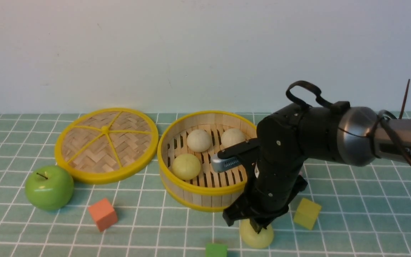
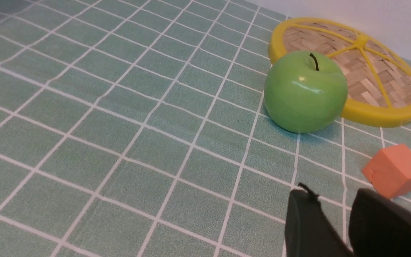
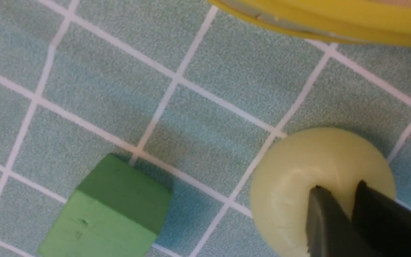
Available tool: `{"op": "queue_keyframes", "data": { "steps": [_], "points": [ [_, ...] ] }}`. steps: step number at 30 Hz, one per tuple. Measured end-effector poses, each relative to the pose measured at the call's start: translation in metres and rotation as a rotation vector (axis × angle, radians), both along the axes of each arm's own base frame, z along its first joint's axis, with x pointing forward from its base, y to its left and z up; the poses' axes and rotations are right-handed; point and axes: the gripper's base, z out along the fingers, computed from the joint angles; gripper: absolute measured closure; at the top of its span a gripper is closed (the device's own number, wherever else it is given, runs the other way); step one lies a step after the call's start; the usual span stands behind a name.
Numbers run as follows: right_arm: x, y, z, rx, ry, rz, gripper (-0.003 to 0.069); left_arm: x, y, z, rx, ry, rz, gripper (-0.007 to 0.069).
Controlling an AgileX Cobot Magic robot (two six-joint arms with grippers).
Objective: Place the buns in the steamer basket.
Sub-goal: Use the right arm to grab a steamed stuffed bun, then use the right arm to put the steamed stuffed bun into the steamer
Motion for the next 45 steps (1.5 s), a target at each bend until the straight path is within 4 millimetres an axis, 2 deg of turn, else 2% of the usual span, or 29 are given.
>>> {"op": "queue_keyframes", "data": {
  "steps": [2,6,10,12,13,14,15,16,17,18,19,21,25,29,33,37,38,39,45],
  "points": [
    [0.000,0.000,0.000,-0.001,0.001,0.000,0.0656,0.000,0.000,0.000,0.000,0.000,0.000,0.0439],
    [-0.001,-0.001,0.001,-0.007,0.010,0.001,0.0665,0.000,0.000,0.000,0.000,0.000,0.000,0.0439],
    [-0.005,-0.003,0.012,-0.004,0.007,0.002,0.0666,0.000,0.000,0.000,0.000,0.000,0.000,0.0439],
    [-0.008,-0.005,0.029,0.010,-0.005,0.002,0.0666,0.000,0.000,0.000,0.001,0.000,0.000,0.0439],
    [-0.009,-0.006,0.029,0.008,-0.002,0.003,0.0666,0.000,0.000,0.000,0.001,0.000,0.000,0.0439],
    [-0.012,-0.007,0.044,0.022,-0.013,0.009,0.0666,0.000,0.000,0.000,0.001,0.000,0.000,0.0438],
    [-0.012,-0.007,0.046,0.025,-0.013,0.010,0.0666,0.000,0.000,0.000,0.001,0.000,0.000,0.0437],
    [-0.014,-0.008,0.062,0.047,-0.031,0.016,0.0666,0.000,0.000,0.000,0.001,0.000,0.000,0.0434],
    [-0.014,-0.007,0.064,0.052,-0.035,0.016,0.0666,0.000,0.000,0.000,0.001,0.000,0.000,0.0433],
    [-0.015,-0.008,0.077,0.069,-0.049,0.022,0.0666,0.000,0.000,0.000,0.001,0.000,0.000,0.0431],
    [-0.015,-0.007,0.079,0.072,-0.052,0.022,0.0666,0.000,0.000,0.000,0.001,0.000,0.000,0.0431],
    [-0.012,-0.005,0.098,0.099,-0.089,0.032,0.0666,0.000,0.000,0.000,0.001,0.000,0.000,0.0428],
    [-0.002,-0.002,0.118,0.149,-0.166,0.028,0.0667,0.000,0.000,0.000,0.001,0.000,0.000,0.0425],
    [0.012,-0.006,0.129,0.204,-0.257,-0.003,0.0668,0.000,0.000,0.000,0.001,0.000,0.000,0.0420],
    [0.028,-0.009,0.125,0.239,-0.323,-0.035,0.0669,0.000,0.000,0.000,0.001,0.000,0.000,0.0414],
    [0.039,-0.002,0.108,0.242,-0.333,-0.027,0.0669,0.000,0.000,0.000,0.001,0.000,0.000,0.0408],
    [0.045,0.002,0.098,0.245,-0.337,-0.028,0.0669,0.000,0.000,0.000,0.001,0.000,0.000,0.0407],
    [0.046,0.002,0.097,0.245,-0.337,-0.029,0.0669,0.000,0.000,0.000,0.001,0.000,0.000,0.0407],
    [0.067,0.015,0.047,0.232,-0.332,-0.034,0.0665,0.000,0.000,0.000,0.001,0.000,0.000,0.0405]
  ]
}}
